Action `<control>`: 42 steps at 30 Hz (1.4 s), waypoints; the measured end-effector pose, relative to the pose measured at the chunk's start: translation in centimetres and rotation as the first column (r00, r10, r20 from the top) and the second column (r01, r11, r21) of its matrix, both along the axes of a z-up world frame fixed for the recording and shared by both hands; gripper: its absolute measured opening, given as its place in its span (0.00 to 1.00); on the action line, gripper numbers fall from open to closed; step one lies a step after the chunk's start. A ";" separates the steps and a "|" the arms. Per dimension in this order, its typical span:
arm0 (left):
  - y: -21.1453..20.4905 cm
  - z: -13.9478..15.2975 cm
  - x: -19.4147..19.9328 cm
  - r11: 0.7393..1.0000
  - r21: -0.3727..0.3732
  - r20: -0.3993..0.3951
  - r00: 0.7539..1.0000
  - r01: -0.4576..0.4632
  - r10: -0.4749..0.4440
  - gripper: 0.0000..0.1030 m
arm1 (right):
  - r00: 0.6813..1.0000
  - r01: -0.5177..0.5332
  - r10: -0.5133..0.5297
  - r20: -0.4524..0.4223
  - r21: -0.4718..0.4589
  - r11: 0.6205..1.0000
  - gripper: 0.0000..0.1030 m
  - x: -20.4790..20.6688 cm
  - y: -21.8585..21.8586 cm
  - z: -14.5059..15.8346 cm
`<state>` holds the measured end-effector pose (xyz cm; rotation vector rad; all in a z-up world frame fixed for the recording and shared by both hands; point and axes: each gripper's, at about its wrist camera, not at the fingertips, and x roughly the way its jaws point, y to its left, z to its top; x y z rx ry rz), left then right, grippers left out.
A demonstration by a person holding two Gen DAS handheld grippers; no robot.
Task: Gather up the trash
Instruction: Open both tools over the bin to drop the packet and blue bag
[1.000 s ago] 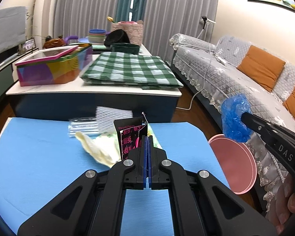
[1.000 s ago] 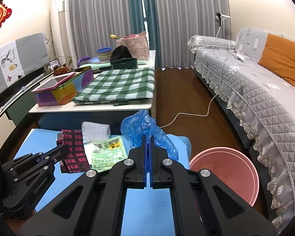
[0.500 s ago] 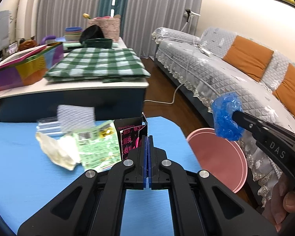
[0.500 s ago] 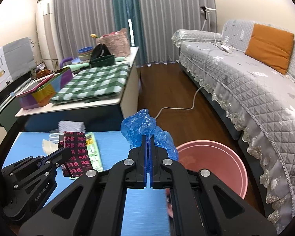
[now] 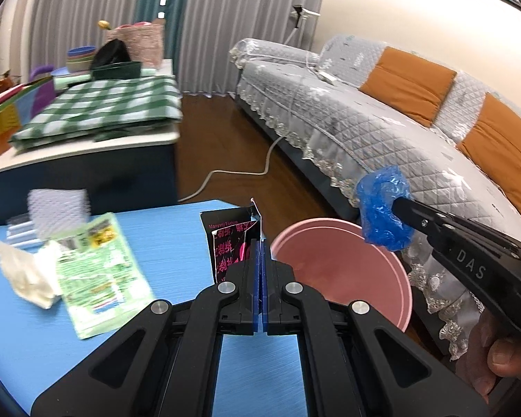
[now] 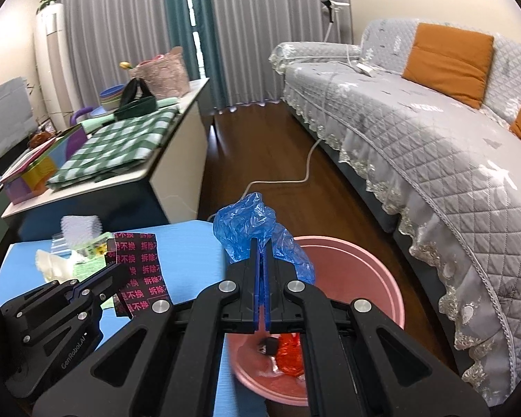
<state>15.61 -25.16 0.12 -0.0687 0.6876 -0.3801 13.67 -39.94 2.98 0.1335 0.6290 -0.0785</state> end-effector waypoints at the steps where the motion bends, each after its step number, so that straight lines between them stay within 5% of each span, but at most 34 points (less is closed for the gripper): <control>1: -0.6 -0.2 0.2 1.000 -0.004 -0.003 1.000 0.009 -0.009 0.00 | 1.000 0.008 -0.008 -0.002 -0.001 1.000 0.01 0.0 -0.4 -0.1; 14: -6.9 -1.7 0.4 0.991 -0.011 -0.015 0.991 0.134 -0.135 0.01 | 0.994 0.099 -0.099 -0.038 0.009 0.995 0.02 -0.4 -6.2 -2.0; 17: -7.4 -1.9 0.4 0.990 0.001 -0.023 0.989 0.144 -0.144 0.05 | 0.993 0.106 -0.105 -0.050 0.009 0.994 0.13 -0.2 -6.4 -2.2; 19: -7.0 -1.8 0.4 0.991 -0.010 -0.027 0.990 0.136 -0.136 0.07 | 0.992 0.118 -0.117 -0.042 0.011 0.993 0.34 -0.3 -6.4 -2.1; 42: 0.0 2.6 -1.3 0.999 -0.022 0.048 0.998 0.029 -0.028 0.07 | 0.998 0.044 -0.044 0.035 -0.006 0.999 0.34 -1.3 -0.7 2.0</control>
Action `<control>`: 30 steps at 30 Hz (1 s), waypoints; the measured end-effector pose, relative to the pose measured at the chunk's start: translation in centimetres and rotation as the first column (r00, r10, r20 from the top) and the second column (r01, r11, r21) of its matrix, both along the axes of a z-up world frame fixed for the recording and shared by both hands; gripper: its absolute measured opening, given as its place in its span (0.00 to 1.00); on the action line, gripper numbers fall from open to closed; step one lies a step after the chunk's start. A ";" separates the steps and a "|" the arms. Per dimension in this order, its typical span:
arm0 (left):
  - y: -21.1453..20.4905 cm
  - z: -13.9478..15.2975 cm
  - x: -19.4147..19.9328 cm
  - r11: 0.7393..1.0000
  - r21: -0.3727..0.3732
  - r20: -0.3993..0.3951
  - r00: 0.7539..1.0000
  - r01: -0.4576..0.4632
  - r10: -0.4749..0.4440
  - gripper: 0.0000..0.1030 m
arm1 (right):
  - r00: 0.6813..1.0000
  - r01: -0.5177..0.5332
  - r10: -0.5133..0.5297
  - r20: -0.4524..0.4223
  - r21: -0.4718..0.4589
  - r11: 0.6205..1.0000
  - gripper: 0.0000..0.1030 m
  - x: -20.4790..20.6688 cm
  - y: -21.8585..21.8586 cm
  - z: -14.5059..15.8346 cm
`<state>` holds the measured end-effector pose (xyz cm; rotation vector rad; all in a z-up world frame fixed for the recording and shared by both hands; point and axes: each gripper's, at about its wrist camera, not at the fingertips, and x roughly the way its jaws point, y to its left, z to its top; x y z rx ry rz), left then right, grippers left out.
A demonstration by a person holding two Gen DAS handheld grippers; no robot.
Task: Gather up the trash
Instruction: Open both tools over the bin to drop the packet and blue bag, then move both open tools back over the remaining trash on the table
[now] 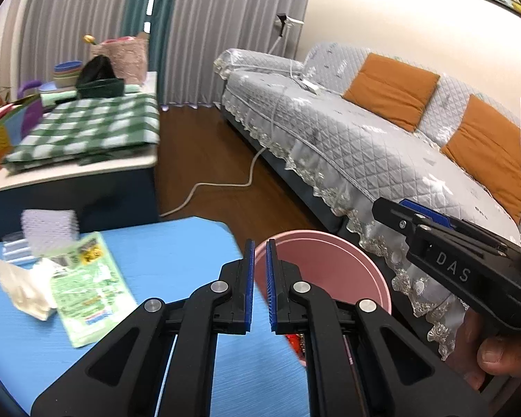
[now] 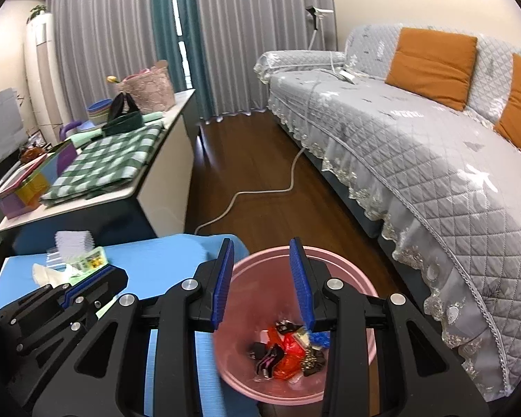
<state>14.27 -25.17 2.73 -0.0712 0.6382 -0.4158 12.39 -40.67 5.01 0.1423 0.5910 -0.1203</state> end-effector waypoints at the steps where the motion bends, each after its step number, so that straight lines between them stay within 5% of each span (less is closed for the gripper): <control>1: 0.6 0.2 -0.1 1.000 -0.001 0.004 1.000 -0.010 0.010 0.07 | 1.000 -0.009 0.009 0.003 -0.002 1.000 0.34 0.0 0.6 0.2; 14: 10.3 1.6 -1.3 0.986 -0.008 0.028 0.985 -0.167 0.168 0.07 | 0.988 -0.155 0.155 0.016 -0.016 0.988 0.34 1.0 10.0 1.1; 30: 21.4 -0.5 -1.8 0.932 -0.008 -0.019 0.932 -0.363 0.363 0.07 | 0.945 -0.327 0.327 -0.016 -0.005 0.945 0.34 3.1 21.0 -1.2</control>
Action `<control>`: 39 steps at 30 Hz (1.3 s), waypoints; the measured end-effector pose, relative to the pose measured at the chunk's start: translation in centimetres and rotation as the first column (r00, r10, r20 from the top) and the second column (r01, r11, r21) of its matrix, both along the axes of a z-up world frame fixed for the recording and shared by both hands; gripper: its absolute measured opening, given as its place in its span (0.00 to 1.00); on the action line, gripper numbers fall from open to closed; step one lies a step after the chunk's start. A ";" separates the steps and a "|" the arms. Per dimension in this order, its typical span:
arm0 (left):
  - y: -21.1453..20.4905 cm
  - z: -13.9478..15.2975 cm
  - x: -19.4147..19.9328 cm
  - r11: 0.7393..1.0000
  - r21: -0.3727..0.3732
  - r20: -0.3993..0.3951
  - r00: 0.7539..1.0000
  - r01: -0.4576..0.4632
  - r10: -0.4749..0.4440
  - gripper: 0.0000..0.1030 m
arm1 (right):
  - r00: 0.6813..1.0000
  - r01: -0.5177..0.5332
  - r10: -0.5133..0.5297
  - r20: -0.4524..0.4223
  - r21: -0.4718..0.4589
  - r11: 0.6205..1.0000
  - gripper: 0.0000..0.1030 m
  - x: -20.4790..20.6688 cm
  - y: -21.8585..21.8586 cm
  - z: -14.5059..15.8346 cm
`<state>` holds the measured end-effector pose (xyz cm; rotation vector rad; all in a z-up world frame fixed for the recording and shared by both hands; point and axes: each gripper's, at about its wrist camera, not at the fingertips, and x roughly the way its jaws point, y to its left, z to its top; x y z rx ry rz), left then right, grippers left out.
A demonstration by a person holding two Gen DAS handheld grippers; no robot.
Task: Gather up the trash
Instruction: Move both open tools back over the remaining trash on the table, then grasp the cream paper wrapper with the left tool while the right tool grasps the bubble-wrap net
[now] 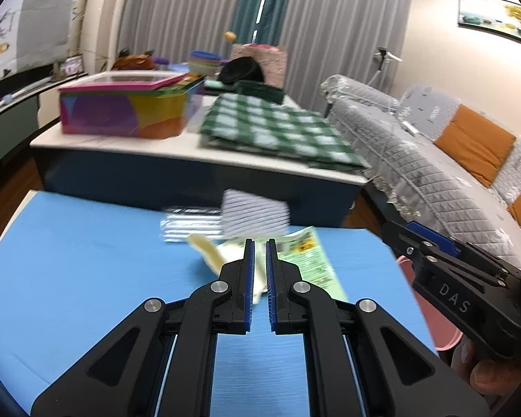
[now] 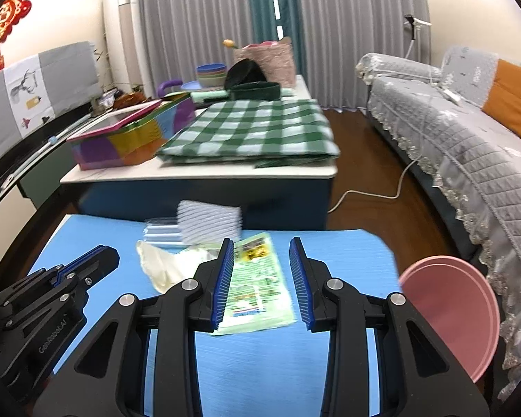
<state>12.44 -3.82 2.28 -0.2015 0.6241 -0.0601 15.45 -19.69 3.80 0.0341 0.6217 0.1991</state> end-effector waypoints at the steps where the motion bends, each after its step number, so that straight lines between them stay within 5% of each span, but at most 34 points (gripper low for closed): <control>1: 0.5 -0.3 0.2 1.000 -0.004 -0.010 1.000 -0.011 0.011 0.07 | 1.000 -0.005 0.005 -0.004 0.001 1.000 0.34 0.2 0.4 -0.3; 3: 1.2 -1.0 0.5 0.999 -0.015 -0.027 0.999 -0.032 0.031 0.12 | 1.000 -0.009 0.009 -0.013 0.001 1.000 0.34 0.6 0.7 -0.8; 5: 1.7 -1.7 0.9 0.999 -0.024 -0.036 0.998 -0.049 0.048 0.28 | 1.000 -0.007 0.007 -0.023 0.003 1.000 0.34 1.1 0.9 -1.3; 11: 2.1 -3.6 2.5 0.996 -0.044 -0.073 0.995 -0.072 0.068 0.37 | 0.998 0.009 -0.008 -0.069 0.005 1.000 0.34 2.6 0.4 -3.6; 22: 1.5 -6.8 5.3 0.996 -0.072 -0.122 0.991 -0.062 0.053 0.37 | 0.994 0.013 -0.002 -0.113 0.097 0.995 0.39 5.7 -0.1 -6.1; 29: 1.9 -7.5 7.0 0.994 -0.067 -0.139 0.987 -0.085 0.075 0.13 | 0.990 -0.031 0.055 -0.128 0.180 0.983 0.39 8.2 2.1 -6.8; 39: 3.0 -8.1 8.3 0.994 -0.081 -0.130 0.990 -0.068 0.057 0.08 | 0.986 -0.047 0.074 -0.148 0.178 0.983 0.39 12.1 3.9 -8.0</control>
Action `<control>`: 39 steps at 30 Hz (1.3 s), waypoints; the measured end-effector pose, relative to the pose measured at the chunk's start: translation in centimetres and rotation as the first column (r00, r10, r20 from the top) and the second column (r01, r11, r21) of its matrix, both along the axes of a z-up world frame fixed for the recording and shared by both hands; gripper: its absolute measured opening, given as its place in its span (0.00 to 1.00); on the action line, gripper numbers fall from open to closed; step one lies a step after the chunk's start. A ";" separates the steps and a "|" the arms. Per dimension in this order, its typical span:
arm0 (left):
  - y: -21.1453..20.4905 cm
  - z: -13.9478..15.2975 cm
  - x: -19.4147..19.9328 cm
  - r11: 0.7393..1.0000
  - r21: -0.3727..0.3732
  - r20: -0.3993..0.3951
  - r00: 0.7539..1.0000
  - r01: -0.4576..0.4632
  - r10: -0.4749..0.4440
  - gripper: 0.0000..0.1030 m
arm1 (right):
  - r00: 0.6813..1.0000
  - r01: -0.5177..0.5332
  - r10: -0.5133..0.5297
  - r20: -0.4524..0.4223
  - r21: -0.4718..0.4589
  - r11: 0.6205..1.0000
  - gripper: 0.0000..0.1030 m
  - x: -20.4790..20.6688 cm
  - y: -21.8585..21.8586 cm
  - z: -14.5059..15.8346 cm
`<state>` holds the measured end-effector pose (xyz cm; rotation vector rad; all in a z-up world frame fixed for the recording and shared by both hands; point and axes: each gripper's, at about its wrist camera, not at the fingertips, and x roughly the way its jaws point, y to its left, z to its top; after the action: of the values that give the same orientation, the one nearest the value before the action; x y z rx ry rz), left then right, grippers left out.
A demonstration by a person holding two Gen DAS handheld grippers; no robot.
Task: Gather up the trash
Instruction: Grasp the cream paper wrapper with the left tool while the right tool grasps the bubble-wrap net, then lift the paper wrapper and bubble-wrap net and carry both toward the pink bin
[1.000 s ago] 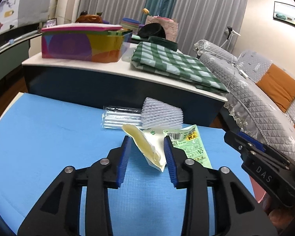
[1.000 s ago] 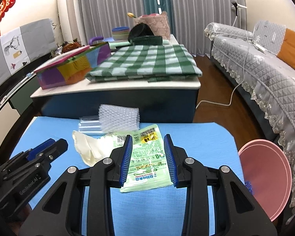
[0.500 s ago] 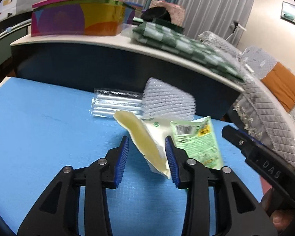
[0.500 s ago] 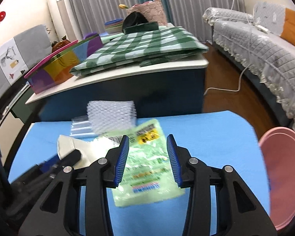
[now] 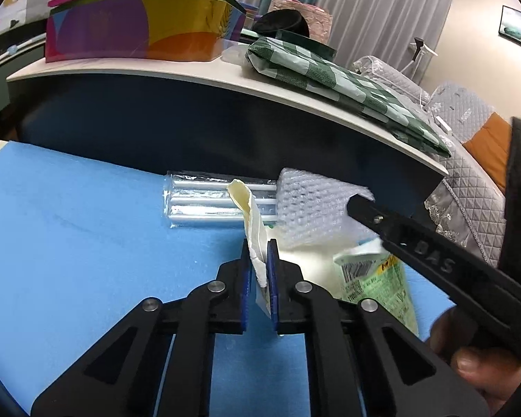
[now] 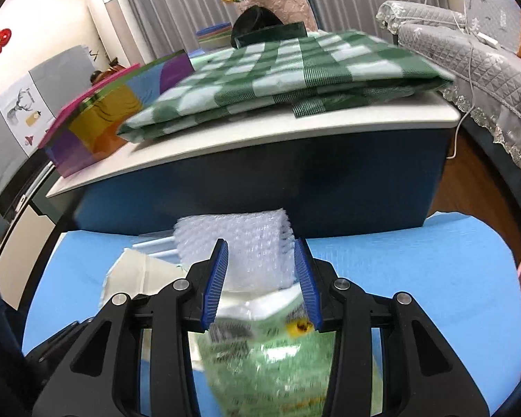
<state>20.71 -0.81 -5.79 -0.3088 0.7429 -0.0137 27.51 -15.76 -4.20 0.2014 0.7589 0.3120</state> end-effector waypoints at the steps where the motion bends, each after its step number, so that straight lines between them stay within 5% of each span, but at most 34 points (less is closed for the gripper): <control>1: 0.2 0.0 0.1 1.000 -0.002 0.000 1.000 -0.001 0.001 0.08 | 1.000 -0.004 0.004 -0.012 0.005 1.000 0.39 0.3 0.2 -0.3; 10: -0.1 0.2 0.2 1.000 -0.007 0.002 1.000 -0.011 0.011 0.05 | 0.999 -0.039 0.039 -0.010 0.004 0.999 0.11 0.2 1.2 -0.1; 27: -0.6 6.3 -4.4 0.994 0.097 0.071 0.996 -0.055 0.048 0.04 | 0.992 0.017 -0.018 0.125 0.009 1.000 0.09 -5.9 -3.5 7.3; 39: -1.0 10.1 -7.6 0.992 0.098 0.130 0.989 -0.082 0.069 0.04 | 0.978 0.039 -0.031 0.204 -0.036 0.999 0.09 -11.5 -6.6 11.3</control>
<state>13.14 -1.83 4.27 -0.2346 0.6032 0.0760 16.01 -22.37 7.05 0.1425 0.5575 0.2794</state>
